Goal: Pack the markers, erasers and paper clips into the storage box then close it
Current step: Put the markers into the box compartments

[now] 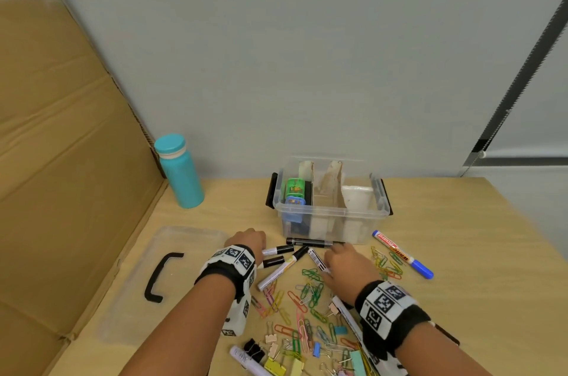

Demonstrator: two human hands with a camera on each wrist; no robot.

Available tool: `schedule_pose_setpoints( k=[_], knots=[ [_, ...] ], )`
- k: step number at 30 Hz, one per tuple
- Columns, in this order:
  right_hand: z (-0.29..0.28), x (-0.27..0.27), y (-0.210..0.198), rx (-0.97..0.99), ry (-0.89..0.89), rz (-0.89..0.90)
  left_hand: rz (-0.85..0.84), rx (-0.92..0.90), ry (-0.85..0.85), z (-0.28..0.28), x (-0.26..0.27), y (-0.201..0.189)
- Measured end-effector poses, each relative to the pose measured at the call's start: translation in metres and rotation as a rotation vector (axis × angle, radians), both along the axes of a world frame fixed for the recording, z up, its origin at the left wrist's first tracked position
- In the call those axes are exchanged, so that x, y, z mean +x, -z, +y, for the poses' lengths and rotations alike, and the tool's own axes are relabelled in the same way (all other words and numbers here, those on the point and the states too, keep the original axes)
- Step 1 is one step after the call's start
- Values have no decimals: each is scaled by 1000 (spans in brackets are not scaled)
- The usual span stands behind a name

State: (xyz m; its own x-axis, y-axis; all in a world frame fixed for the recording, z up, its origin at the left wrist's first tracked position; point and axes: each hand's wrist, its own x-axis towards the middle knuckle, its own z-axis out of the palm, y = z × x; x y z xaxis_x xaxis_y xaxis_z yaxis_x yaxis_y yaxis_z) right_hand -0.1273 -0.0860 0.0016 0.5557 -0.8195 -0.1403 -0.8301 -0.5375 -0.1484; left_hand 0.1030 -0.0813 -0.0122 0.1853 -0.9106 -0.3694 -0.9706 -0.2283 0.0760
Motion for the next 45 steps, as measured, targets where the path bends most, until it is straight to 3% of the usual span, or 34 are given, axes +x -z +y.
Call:
schedule_pose_setpoints(
  k=[3, 6, 11, 17, 25, 31, 33, 35, 39, 45],
  knots=[
    [0, 6, 10, 64, 48, 75, -25, 30, 19, -1, -1, -1],
    [-2, 8, 11, 125, 106, 31, 26, -3, -16, 2, 2, -9],
    [-5, -2, -4, 211, 178, -272, 165, -171, -53, 24, 15, -21],
    [-2, -14, -31, 224, 125, -589, 155, -6, -12, 41, 24, -14],
    [7, -28, -76, 128, 9, -921, 36, 10, 10, 44, 22, -4],
    [-10, -30, -110, -182, 5, -1080, 64, -110, -68, 52, 26, -8],
    [-24, -24, -108, -270, 54, -1036, 114, -184, -109, 59, 29, -11],
    [-42, -13, -99, -293, 105, -884, 163, -226, -152, 66, 30, -11],
    [-75, 21, -77, -161, 183, -519, 240, -271, -193, 80, 29, -11],
    [-104, 52, -69, -86, 229, -313, 318, -295, -207, 91, 30, -18]
  ],
)
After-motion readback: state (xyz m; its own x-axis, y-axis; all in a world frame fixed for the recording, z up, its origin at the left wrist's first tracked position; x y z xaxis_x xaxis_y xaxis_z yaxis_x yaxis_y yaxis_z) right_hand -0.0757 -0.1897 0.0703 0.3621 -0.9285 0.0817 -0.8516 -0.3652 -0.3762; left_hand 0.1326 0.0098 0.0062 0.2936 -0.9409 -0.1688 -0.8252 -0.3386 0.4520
